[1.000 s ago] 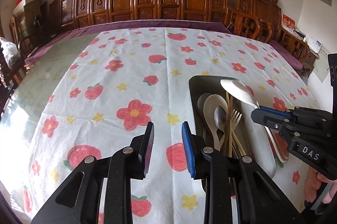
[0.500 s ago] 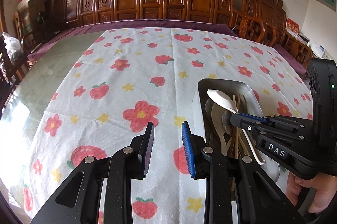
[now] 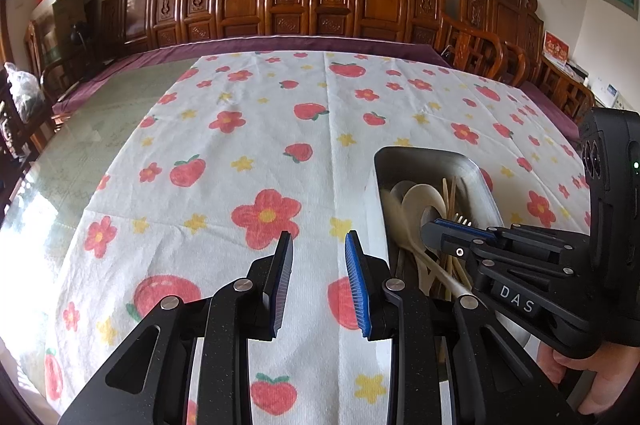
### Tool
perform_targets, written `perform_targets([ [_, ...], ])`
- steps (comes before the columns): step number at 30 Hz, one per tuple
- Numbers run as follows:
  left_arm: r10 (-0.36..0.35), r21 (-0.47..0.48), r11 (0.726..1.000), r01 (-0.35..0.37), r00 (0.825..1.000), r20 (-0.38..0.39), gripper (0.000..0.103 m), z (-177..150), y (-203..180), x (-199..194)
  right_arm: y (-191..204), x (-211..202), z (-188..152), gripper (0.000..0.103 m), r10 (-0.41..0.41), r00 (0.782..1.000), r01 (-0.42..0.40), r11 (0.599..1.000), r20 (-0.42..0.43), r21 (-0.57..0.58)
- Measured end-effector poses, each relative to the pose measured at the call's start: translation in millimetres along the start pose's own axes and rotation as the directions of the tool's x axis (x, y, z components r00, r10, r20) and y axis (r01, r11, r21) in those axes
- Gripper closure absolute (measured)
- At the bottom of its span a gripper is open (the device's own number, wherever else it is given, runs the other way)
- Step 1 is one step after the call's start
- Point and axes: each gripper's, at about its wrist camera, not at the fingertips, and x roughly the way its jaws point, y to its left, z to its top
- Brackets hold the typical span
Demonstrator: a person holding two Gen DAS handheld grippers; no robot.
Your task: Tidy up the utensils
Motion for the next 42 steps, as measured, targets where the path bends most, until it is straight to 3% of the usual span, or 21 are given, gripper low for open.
perform_targets([
  [5,-0.001,0.0,1.0,0.001,1.0,0.0,0.078,0,0,1,0,-7,1,0.094,0.008,1.0,-0.007,1.0,0.02,-0.022],
  [13,-0.005,0.004,1.0,0.005,1.0,0.003,0.078,-3,-3,0,-10,-41,-5,0.094,-0.067,0.993,0.076,0.994,0.102,-0.08],
  [14,-0.005,0.004,1.0,0.005,1.0,0.003,0.076,-4,-4,-1,-12,-45,-6,0.088,-0.074,0.991,0.083,0.993,0.109,-0.079],
  [16,-0.008,0.002,1.0,0.008,1.0,0.005,0.073,-4,-4,-1,-19,-57,-9,0.065,-0.091,0.987,0.101,0.992,0.129,-0.071],
  [19,-0.012,0.005,1.0,0.012,1.0,0.009,0.073,-3,-7,-3,-30,-72,-11,0.039,-0.117,0.982,0.125,0.991,0.151,-0.045],
  [23,-0.015,0.009,1.0,0.015,1.0,0.012,0.067,-4,-11,-5,-38,-90,-17,0.021,-0.152,0.973,0.16,0.987,0.172,-0.03],
  [25,-0.015,0.015,1.0,0.015,1.0,0.013,0.061,-4,-14,-7,-39,-98,-20,0.006,-0.175,0.967,0.183,0.983,0.187,-0.028],
  [26,-0.013,0.017,1.0,0.013,1.0,0.015,0.048,-4,-15,-7,-40,-101,-22,0.004,-0.187,0.963,0.196,0.98,0.195,-0.026],
  [27,-0.011,0.018,1.0,0.011,1.0,0.02,0.035,-4,-17,-8,-41,-104,-24,0.003,-0.195,0.96,0.204,0.979,0.199,-0.023],
  [30,-0.022,0.021,1.0,0.021,0.999,0.041,0.017,-4,-21,-14,-45,-111,-30,0.003,-0.214,0.958,0.22,0.975,0.193,-0.011],
  [35,-0.024,0.059,0.998,0.021,0.998,0.062,0.008,-6,-36,-25,-52,-125,-41,0.003,-0.243,0.949,0.246,0.969,0.203,0.011],
  [42,-0.019,0.092,0.996,0.013,0.998,0.062,0.008,-10,-58,-44,-62,-156,-57,0.003,-0.262,0.938,0.257,0.965,0.226,0.051],
])
